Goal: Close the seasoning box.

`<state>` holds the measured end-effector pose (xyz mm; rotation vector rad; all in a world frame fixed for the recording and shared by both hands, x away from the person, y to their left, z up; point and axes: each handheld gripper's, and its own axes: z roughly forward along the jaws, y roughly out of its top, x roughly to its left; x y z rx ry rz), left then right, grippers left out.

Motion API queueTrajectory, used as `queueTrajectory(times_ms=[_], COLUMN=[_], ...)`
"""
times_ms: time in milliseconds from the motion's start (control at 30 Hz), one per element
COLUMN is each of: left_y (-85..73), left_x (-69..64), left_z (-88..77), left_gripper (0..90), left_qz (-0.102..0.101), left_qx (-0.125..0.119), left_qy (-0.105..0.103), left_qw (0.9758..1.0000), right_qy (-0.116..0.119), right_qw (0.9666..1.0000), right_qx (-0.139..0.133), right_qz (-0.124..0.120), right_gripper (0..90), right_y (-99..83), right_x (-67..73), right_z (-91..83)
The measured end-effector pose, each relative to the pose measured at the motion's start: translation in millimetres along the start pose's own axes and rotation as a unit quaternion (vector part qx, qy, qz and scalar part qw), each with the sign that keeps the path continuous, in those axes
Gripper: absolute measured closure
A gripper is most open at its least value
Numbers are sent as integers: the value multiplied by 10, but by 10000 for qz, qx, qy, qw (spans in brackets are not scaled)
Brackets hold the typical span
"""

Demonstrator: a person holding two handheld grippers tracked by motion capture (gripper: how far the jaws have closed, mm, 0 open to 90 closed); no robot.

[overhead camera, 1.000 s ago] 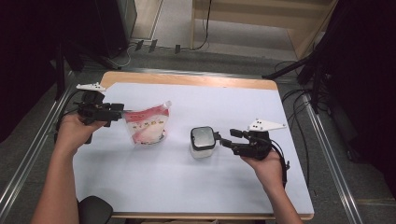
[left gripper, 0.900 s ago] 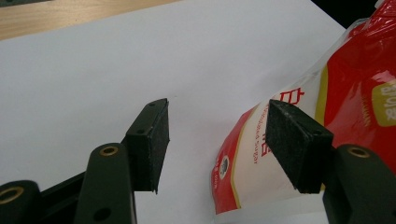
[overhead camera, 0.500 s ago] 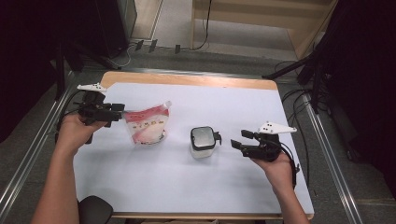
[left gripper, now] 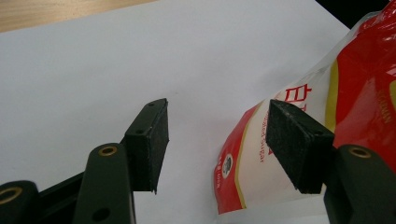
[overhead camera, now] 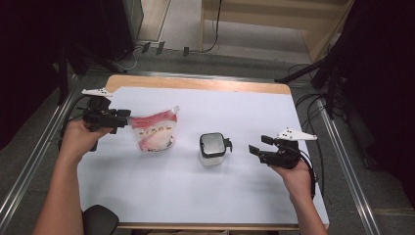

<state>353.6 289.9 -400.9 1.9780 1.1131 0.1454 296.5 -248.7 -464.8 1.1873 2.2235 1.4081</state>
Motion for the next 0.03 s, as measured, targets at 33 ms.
queueTrajectory(times_ms=[33], left_y=[-1], left_x=[3], left_z=[5], left_gripper=[400], left_qz=[-20], left_qx=[19], left_qy=[-23], left_qw=[10000], right_qy=[-3], right_qw=[10000], right_qx=[-10], right_qz=[5], right_gripper=[321], right_y=[-2], right_x=[-5], right_z=[-1])
